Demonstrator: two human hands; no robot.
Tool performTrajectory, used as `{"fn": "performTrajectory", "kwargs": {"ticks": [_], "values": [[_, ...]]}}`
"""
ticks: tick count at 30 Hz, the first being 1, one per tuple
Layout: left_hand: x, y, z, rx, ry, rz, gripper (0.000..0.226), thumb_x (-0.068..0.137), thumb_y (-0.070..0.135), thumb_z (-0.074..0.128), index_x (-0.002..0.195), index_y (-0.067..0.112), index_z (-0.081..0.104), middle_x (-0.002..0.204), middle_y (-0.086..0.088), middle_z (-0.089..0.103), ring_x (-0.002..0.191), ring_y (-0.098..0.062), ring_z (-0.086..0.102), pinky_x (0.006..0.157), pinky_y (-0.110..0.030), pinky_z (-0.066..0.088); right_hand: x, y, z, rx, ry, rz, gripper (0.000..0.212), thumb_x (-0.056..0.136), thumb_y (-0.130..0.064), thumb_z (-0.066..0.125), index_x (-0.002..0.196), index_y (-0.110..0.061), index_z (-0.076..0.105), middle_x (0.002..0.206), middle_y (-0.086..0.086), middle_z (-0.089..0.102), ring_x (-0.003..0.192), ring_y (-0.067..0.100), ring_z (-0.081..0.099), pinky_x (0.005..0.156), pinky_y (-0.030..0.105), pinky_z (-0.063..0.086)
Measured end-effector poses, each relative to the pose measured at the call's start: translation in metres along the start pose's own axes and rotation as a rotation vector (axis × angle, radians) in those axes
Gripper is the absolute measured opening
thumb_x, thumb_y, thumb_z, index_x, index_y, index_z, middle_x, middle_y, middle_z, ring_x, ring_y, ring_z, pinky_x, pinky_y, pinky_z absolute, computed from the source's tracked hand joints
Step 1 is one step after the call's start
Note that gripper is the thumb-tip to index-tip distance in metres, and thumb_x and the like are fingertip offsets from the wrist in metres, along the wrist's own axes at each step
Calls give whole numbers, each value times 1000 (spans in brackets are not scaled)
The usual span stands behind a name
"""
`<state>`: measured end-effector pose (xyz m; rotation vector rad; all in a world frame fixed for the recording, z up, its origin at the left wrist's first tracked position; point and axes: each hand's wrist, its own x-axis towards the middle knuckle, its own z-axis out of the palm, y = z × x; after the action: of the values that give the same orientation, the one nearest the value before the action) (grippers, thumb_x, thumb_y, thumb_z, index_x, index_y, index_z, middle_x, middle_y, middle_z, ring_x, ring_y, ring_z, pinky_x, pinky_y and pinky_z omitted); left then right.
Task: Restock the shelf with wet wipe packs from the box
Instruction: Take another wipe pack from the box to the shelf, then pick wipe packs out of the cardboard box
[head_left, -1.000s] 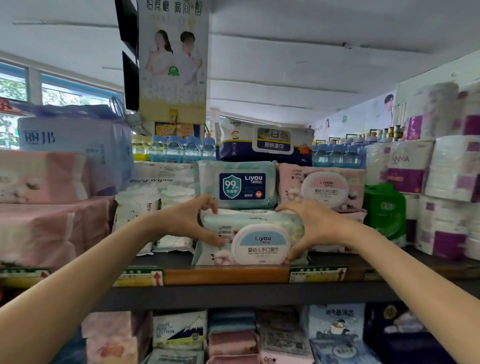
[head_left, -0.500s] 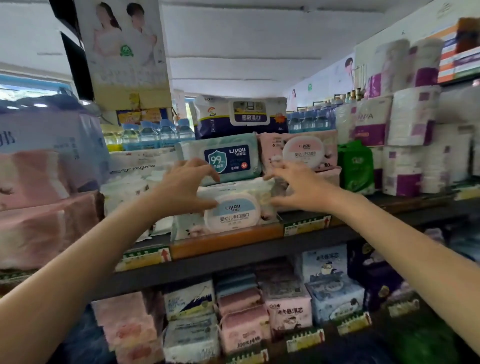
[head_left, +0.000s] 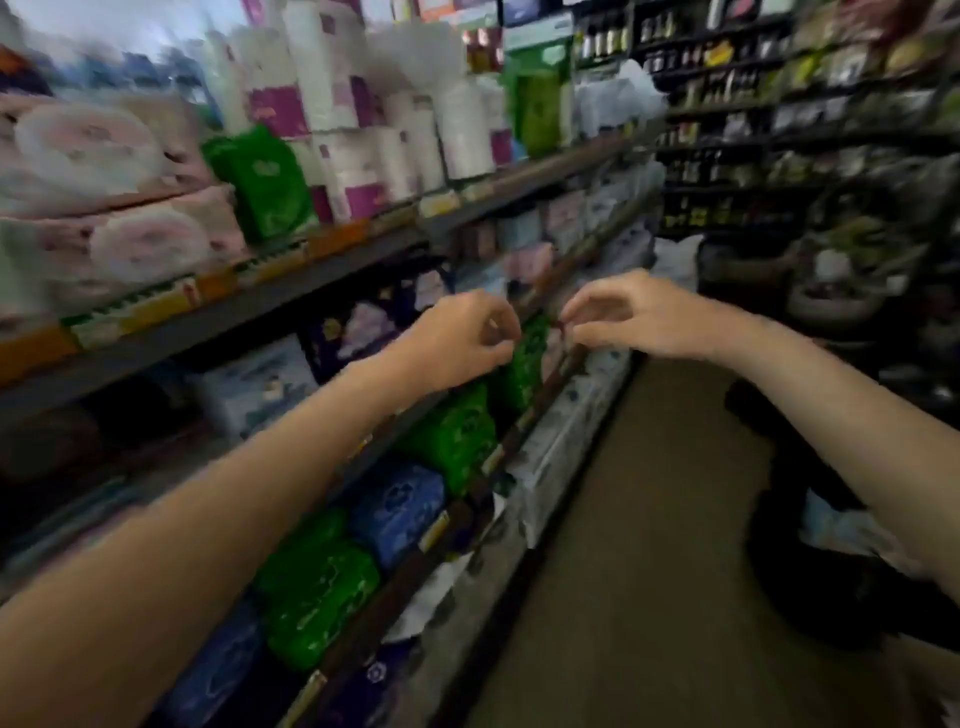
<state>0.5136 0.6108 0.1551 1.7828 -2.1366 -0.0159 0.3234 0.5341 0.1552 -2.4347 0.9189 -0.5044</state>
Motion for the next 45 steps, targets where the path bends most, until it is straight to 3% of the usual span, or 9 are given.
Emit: {"fn": "performTrajectory", "kwargs": {"ticks": [6,12,16,22,26,32,37,41,45], "values": [[47,156,207,-204,-387,173,20,88,12,55,106,7,64,107,-9,67,100,-23,63,80,-21,42,-200,205,-6,16,-91,579,28,89,-29,59,113,-15,60,103,-2,63,97,14,59,84,25,47],[39,300,416,-228,-850,301,30,92,11,51,119,2,57,121,-13,63,111,-26,59,83,-23,37,-428,374,57,245,-132,1094,17,88,-26,61,75,-16,58,66,-9,65,69,4,62,63,15,45],[27,350,506,-208,-959,327,31,90,4,49,119,-1,57,128,-14,57,119,-27,52,94,-27,35,-504,431,118,193,-326,1343,23,89,-17,58,73,-1,60,76,17,58,77,30,60,64,24,39],[0,379,588,-258,-920,298,25,86,-2,46,106,-3,61,111,-18,62,104,-30,58,82,-25,37,-549,475,239,-35,-521,1223,28,93,-11,41,115,-7,58,119,13,57,110,30,55,92,37,46],[-10,382,618,-210,-952,348,26,88,0,45,108,-1,61,111,-15,61,102,-27,57,77,-21,35,-520,490,272,-359,-725,1131,13,57,-18,76,63,-7,74,66,7,70,63,17,68,56,22,50],[-12,379,658,-203,-913,275,20,90,7,49,104,2,63,105,-14,65,95,-25,61,68,-20,36,-492,516,327,-436,-691,1135,38,94,-10,45,129,6,43,131,24,46,116,32,53,67,29,51],[-16,383,662,-231,-861,291,19,91,8,50,102,3,63,104,-12,67,93,-24,62,71,-23,40,-493,519,328,-270,-671,1045,30,88,-11,58,118,-7,58,123,12,57,113,25,55,87,34,49],[-12,389,643,-274,-823,278,20,91,8,48,103,2,63,106,-12,66,96,-24,61,74,-24,41,-488,499,314,-159,-610,1067,52,89,-2,54,137,-4,34,133,16,50,122,30,51,93,35,45],[-14,383,635,-280,-899,220,21,90,8,49,107,1,59,109,-13,63,100,-26,59,80,-28,44,-485,486,276,51,-728,1070,35,89,-6,57,123,-7,49,124,14,53,113,26,55,85,32,46]]}}
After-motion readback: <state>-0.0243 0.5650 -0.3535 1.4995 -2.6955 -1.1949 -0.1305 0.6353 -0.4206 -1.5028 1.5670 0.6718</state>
